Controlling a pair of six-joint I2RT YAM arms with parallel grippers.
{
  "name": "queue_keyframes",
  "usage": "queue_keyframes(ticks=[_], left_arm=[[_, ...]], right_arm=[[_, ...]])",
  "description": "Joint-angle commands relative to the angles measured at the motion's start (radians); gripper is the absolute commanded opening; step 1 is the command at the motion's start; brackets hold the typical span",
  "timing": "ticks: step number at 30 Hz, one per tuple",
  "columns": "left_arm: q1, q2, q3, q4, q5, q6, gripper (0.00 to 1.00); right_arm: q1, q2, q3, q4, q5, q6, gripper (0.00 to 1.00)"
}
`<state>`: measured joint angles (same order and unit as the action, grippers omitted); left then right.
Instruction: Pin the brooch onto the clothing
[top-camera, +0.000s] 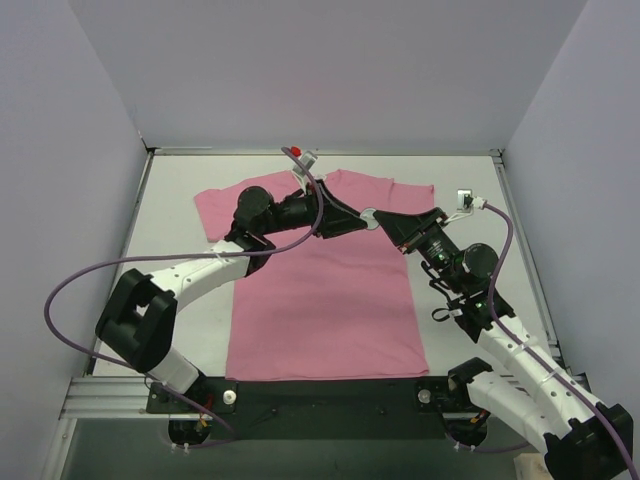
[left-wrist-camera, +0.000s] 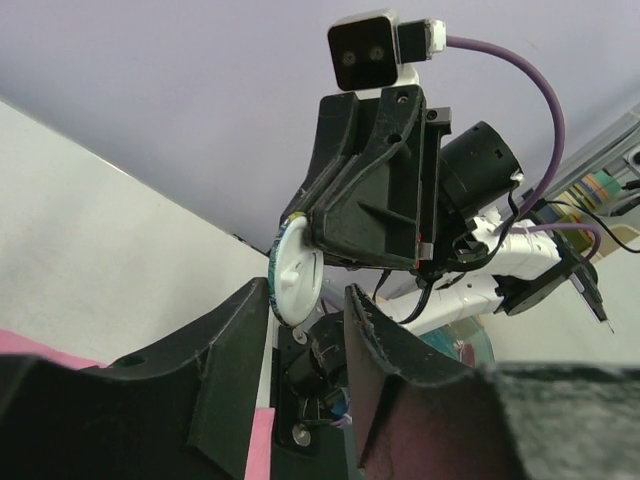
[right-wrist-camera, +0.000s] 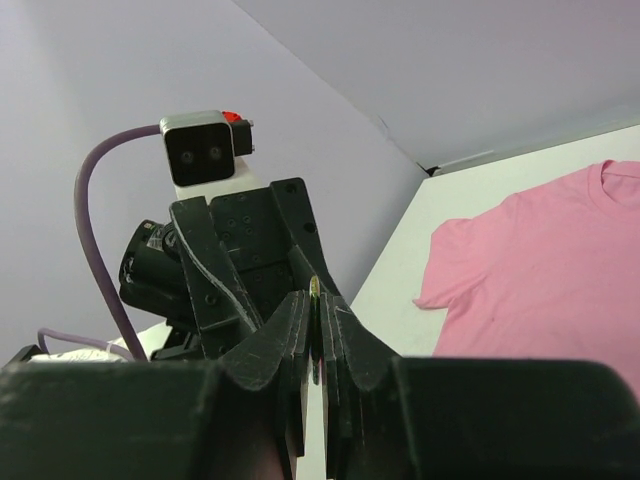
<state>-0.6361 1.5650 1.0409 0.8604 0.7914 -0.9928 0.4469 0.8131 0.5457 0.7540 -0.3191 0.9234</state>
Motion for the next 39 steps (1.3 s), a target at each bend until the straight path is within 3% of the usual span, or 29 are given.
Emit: queue_keyframes(ticks=[1, 3, 6, 9, 12, 17, 18, 21, 24, 32, 38, 39], left_arm=[[-0.011, 0.018, 0.048, 0.135, 0.023, -0.041, 0.41], [-0.011, 0.027, 0.047, 0.175, 0.026, -0.067, 0.29], [-0.013, 0.036, 0.051, 0.221, 0.034, -0.096, 0.19], [-0.016, 0.044, 0.051, 0.258, 0.042, -0.118, 0.15], [-0.019, 0.047, 0.061, 0.258, 0.049, -0.119, 0.01], [-0.01, 0.04, 0.094, 0.166, 0.101, -0.083, 0.0], [-0.008, 0.027, 0.099, 0.134, 0.12, -0.066, 0.0], [0.003, -0.003, 0.114, -0.007, 0.149, 0.023, 0.0], [0.018, -0.034, 0.125, -0.142, 0.161, 0.111, 0.0], [0.041, -0.086, 0.166, -0.446, 0.199, 0.315, 0.0], [0.068, -0.108, 0.182, -0.526, 0.224, 0.358, 0.0], [0.069, -0.109, 0.183, -0.531, 0.229, 0.359, 0.0]], right_arm=[[0.009, -0.028, 0.022, 0.1, 0.008, 0.003, 0.0], [0.009, -0.032, 0.02, 0.097, 0.009, 0.005, 0.0], [0.009, -0.035, 0.017, 0.097, 0.014, 0.006, 0.0], [0.009, -0.038, 0.014, 0.099, 0.021, 0.006, 0.0], [0.009, -0.035, 0.016, 0.093, 0.018, 0.008, 0.0], [0.007, -0.008, 0.062, 0.024, -0.037, -0.011, 0.01], [0.009, 0.004, 0.075, 0.006, -0.052, -0.023, 0.11], [0.006, 0.032, 0.138, -0.08, -0.124, -0.064, 0.26], [0.001, 0.053, 0.187, -0.153, -0.192, -0.103, 0.31], [-0.013, 0.087, 0.25, -0.254, -0.319, -0.162, 0.2], [-0.016, 0.09, 0.283, -0.315, -0.39, -0.213, 0.08], [-0.016, 0.089, 0.281, -0.317, -0.39, -0.213, 0.0]])
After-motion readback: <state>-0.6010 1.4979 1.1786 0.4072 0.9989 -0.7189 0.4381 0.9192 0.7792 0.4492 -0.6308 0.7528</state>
